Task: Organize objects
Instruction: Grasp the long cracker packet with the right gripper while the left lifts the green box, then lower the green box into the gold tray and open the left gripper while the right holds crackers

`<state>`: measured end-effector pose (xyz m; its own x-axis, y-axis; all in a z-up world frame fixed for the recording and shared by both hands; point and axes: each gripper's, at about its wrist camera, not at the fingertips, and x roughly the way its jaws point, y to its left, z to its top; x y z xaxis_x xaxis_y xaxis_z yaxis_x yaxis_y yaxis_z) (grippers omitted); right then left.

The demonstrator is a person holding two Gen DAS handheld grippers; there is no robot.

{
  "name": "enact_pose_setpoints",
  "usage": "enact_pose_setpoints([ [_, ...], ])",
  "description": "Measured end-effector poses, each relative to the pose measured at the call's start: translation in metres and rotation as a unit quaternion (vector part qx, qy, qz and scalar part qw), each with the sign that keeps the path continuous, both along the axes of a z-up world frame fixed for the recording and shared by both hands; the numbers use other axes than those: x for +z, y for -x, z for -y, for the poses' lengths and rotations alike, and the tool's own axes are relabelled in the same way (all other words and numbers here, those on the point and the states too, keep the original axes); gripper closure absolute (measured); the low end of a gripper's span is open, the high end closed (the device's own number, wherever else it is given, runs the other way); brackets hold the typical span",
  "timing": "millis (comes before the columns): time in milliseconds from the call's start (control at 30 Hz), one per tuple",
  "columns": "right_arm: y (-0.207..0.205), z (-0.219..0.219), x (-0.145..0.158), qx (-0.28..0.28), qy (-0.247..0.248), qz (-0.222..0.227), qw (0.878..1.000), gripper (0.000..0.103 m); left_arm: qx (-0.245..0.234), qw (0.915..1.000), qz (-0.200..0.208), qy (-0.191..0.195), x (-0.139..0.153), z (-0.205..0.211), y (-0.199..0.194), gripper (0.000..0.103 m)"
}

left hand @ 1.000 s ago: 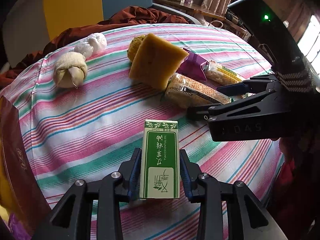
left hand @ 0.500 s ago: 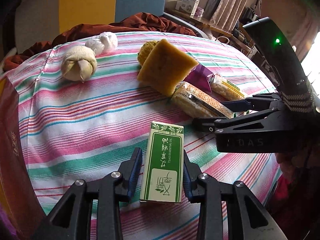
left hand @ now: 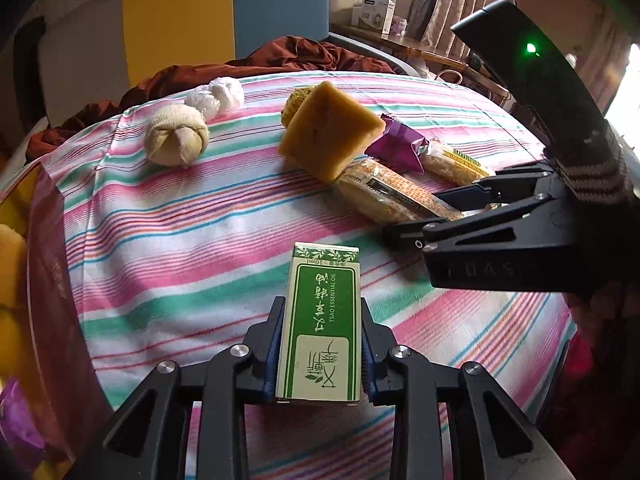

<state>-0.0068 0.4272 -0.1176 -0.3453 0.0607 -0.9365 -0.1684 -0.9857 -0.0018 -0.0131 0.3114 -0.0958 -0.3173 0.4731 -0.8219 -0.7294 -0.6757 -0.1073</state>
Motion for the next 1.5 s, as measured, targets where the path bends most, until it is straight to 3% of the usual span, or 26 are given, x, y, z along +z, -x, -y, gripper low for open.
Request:
enact_pose_setpoints([
  [133, -0.002, 0.013, -0.001, 0.03, 0.015, 0.0, 0.999, 0.052, 0.007, 1.0, 0.002, -0.005, 0.009, 0.015, -0.01, 0.072],
  [333, -0.002, 0.025, -0.001, 0.066, 0.018, -0.003, 0.998, 0.052, 0.009, 0.9992, -0.032, -0.023, 0.039, 0.036, -0.028, 0.071],
  [633, 0.0, 0.02, -0.002, 0.068, 0.007, -0.006, 0.998, 0.052, 0.048, 0.9946, -0.08, -0.044, 0.079, 0.074, -0.029, 0.071],
  [900, 0.0, 0.019, -0.003, 0.069, -0.007, -0.009, 0.998, 0.052, 0.101, 0.988, -0.086, -0.079, 0.104, 0.129, -0.015, 0.071],
  [1133, -0.003, 0.026, 0.0, 0.07, -0.013, -0.01, 0.997, 0.052, 0.198, 0.9714, -0.087, -0.099, 0.121, 0.215, 0.028, 0.071],
  [1333, -0.01, 0.032, 0.001, 0.069, -0.023, -0.011, 0.997, 0.052, 0.294, 0.9494, -0.052, -0.099, 0.109, 0.299, 0.076, 0.071],
  [1500, -0.013, 0.038, 0.002, 0.065, -0.028, -0.011, 0.997, 0.052, 0.33, 0.9381, -0.038, -0.099, 0.1, 0.33, 0.091, 0.071],
])
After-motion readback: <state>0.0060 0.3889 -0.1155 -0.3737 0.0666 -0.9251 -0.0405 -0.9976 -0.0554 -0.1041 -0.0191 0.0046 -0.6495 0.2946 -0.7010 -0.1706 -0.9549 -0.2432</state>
